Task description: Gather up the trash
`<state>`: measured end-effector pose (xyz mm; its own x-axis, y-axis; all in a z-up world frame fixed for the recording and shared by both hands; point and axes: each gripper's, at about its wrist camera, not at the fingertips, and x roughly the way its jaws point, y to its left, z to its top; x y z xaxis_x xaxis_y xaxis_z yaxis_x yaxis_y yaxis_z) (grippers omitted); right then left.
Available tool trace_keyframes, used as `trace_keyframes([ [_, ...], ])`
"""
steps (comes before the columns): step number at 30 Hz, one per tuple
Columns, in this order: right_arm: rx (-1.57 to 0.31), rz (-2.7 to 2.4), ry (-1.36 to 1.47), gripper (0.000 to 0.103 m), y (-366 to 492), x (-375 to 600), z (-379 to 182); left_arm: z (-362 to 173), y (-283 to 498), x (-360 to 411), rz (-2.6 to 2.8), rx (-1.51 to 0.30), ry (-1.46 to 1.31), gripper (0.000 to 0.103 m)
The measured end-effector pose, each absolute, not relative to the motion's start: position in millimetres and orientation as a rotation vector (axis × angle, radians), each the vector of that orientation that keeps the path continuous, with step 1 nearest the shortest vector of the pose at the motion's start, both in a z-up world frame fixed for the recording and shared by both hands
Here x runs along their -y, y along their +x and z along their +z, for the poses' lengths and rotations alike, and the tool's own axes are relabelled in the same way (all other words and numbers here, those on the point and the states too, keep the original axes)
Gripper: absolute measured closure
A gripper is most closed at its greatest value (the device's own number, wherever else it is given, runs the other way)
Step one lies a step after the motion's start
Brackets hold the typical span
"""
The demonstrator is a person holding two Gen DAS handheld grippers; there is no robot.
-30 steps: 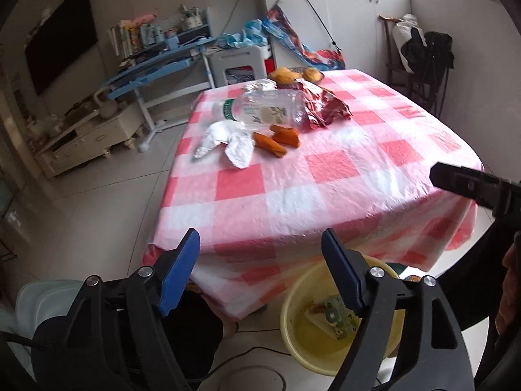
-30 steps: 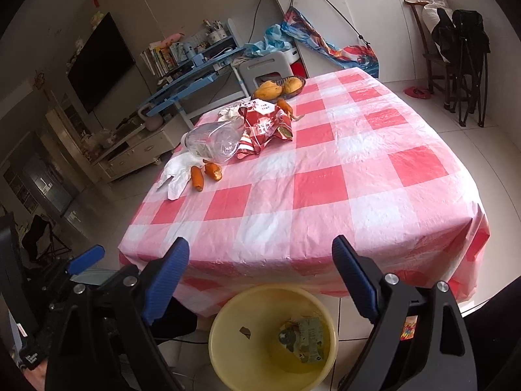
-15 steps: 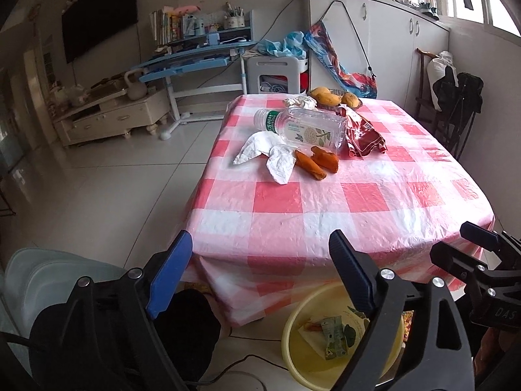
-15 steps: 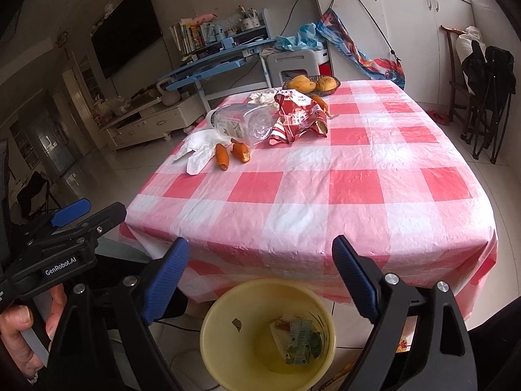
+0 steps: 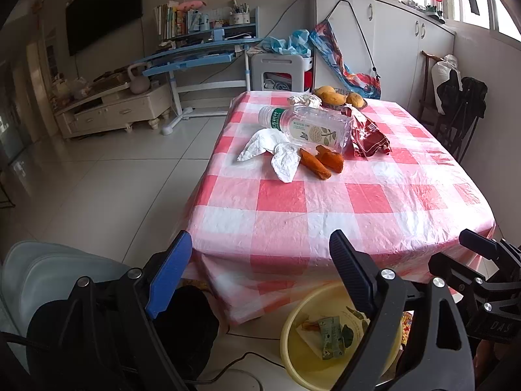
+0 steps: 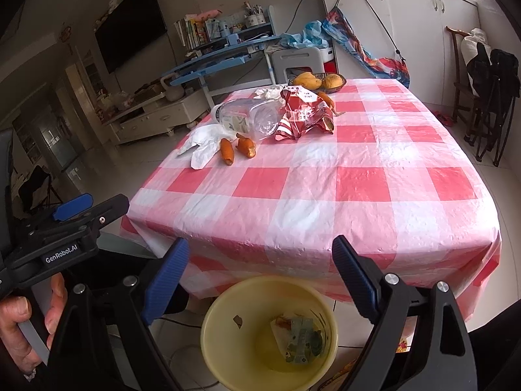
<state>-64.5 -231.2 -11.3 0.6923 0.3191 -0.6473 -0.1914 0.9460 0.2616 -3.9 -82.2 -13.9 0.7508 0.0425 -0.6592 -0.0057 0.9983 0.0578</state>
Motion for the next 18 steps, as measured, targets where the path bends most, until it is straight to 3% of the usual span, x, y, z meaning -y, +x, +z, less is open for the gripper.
trace_keyframes([
  [18,-0.76,0.297,0.157,0.017,-65.8,224.5,-11.7,-13.6,-4.0,80.3,0.029,-0.724,0.053,0.02],
])
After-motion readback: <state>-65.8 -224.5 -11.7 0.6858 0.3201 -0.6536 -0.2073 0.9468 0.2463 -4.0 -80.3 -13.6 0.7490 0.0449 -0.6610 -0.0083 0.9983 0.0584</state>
